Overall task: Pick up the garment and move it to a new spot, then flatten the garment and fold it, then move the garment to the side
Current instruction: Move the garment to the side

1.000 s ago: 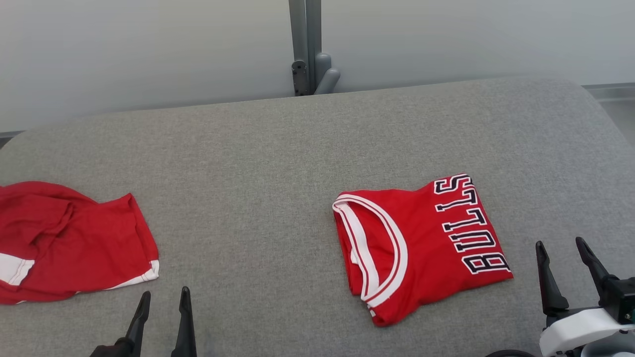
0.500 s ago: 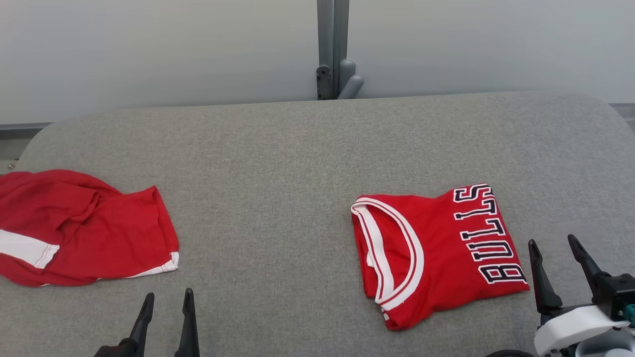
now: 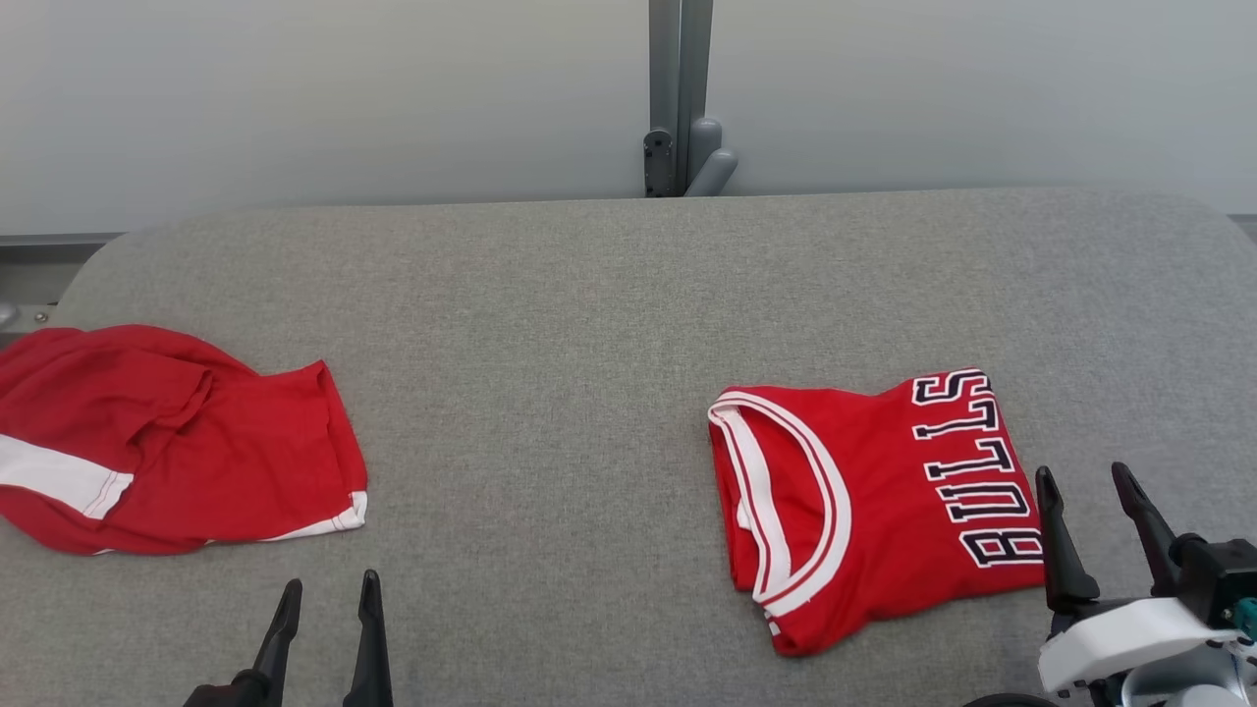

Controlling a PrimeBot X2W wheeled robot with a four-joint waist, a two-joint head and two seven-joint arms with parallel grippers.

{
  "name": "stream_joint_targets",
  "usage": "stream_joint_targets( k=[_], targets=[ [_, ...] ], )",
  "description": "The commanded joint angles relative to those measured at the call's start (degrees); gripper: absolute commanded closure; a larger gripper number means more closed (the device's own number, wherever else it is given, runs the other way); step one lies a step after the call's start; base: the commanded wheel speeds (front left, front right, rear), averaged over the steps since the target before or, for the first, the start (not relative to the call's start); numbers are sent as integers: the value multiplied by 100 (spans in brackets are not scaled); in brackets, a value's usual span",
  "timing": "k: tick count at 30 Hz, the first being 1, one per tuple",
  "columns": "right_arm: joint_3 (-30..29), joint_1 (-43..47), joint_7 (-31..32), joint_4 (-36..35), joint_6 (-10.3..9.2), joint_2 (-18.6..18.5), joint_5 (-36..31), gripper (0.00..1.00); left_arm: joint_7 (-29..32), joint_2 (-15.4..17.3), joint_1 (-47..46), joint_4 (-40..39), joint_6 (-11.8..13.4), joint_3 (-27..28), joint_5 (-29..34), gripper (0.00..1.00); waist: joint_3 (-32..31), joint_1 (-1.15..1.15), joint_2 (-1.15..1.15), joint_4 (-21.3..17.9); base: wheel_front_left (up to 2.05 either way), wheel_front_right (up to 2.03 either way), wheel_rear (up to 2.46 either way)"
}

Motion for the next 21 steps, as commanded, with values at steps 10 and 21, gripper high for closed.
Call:
stream_joint_targets(
  k=[10, 21],
  targets=[
    [654, -1361, 2212, 282, -8, -1164, 1276, 0, -16, 11, -300, -85, -31, 6, 50, 0, 573, 0, 0, -41, 0, 0, 0],
    [1204, -1989, 3435, 1134, -7, -1501, 2022, 0, -16, 10, -697, 23, 8, -106, 44, 0, 1293, 0, 0, 320, 0, 0, 0]
  ],
)
